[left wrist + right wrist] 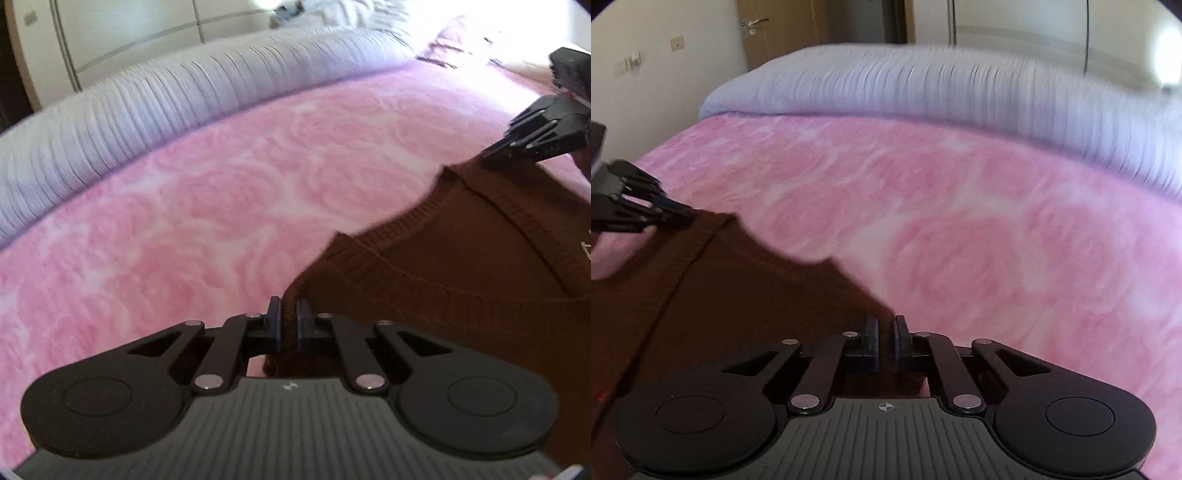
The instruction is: Fold clothes
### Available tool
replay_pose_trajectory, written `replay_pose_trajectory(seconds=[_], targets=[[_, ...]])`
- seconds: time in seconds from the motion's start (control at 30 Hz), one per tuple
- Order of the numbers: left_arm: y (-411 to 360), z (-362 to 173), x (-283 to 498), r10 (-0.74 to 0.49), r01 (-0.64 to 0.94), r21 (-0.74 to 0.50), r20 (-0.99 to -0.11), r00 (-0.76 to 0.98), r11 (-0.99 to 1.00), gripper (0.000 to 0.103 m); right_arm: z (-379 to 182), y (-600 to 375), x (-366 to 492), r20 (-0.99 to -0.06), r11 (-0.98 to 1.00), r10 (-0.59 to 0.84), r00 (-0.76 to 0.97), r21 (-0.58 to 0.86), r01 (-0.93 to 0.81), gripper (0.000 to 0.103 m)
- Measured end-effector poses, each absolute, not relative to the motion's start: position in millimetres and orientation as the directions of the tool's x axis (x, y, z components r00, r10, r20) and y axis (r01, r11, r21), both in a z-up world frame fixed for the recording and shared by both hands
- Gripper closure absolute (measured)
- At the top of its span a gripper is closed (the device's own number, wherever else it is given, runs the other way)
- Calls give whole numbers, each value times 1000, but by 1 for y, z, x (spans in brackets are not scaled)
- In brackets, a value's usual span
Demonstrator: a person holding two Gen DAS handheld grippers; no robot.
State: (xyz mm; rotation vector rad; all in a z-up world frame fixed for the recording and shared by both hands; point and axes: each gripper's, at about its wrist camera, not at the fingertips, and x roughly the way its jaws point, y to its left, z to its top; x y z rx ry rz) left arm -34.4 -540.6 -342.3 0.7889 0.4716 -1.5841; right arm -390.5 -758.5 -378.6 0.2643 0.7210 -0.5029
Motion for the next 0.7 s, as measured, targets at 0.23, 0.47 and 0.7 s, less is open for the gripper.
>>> replay_pose_trajectory(seconds=[0.23,0.47,0.7], targets=[[-541,-340,-43,-681,969,211,-728,71,-124,86,-385,-759,-382,-717,785,-469,516,-71,615,98],[-471,-304,-80,-652,922,373,-724,223,-99,86,-343,-651,-406,-711,774,-493,501,-96,626,58],[-368,-273,-127,-661,900,421,-707,249,-111,81,-324,-506,-435,-731,808,-402,551,1,590,56]])
